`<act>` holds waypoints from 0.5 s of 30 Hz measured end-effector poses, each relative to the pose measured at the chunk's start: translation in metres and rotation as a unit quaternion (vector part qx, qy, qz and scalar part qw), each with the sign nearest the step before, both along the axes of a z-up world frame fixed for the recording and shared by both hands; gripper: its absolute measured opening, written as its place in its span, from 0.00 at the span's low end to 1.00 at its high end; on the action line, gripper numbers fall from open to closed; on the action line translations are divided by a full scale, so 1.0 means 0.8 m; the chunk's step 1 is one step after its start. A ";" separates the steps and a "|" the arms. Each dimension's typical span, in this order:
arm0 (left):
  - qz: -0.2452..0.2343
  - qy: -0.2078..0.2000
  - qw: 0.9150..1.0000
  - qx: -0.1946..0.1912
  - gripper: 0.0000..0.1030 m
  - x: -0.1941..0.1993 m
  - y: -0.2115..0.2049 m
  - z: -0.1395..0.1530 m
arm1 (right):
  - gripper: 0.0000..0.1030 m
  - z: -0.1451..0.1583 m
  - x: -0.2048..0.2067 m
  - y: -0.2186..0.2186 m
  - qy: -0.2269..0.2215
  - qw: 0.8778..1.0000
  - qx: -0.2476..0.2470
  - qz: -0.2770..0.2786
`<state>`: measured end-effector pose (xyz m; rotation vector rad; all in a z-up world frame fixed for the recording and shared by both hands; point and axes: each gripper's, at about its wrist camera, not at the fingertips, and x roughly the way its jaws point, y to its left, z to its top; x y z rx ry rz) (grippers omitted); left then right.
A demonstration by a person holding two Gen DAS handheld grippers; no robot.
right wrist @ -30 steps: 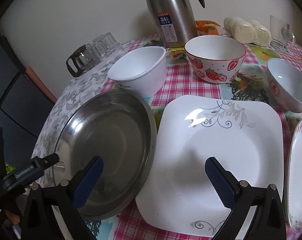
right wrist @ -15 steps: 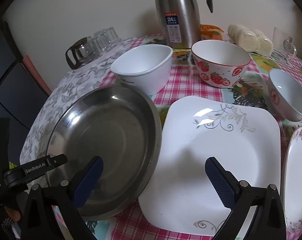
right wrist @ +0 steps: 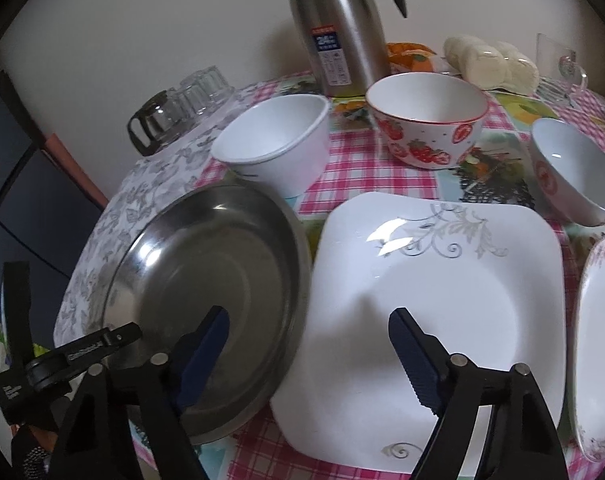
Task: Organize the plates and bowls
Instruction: 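Move the left tool to the stainless steel tray rim and close on it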
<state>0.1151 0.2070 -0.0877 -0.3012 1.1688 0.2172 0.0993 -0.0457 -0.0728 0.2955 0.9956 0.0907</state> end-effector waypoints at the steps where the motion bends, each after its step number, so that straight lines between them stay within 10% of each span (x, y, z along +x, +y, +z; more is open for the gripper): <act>1: -0.001 -0.005 1.000 -0.009 0.25 -0.001 0.001 0.001 | 0.80 0.000 0.000 0.002 0.000 1.000 0.000 0.002; 15: 0.036 -0.031 0.999 -0.025 0.17 -0.024 0.027 0.005 | 0.76 0.007 0.001 0.026 -0.013 1.000 0.000 0.026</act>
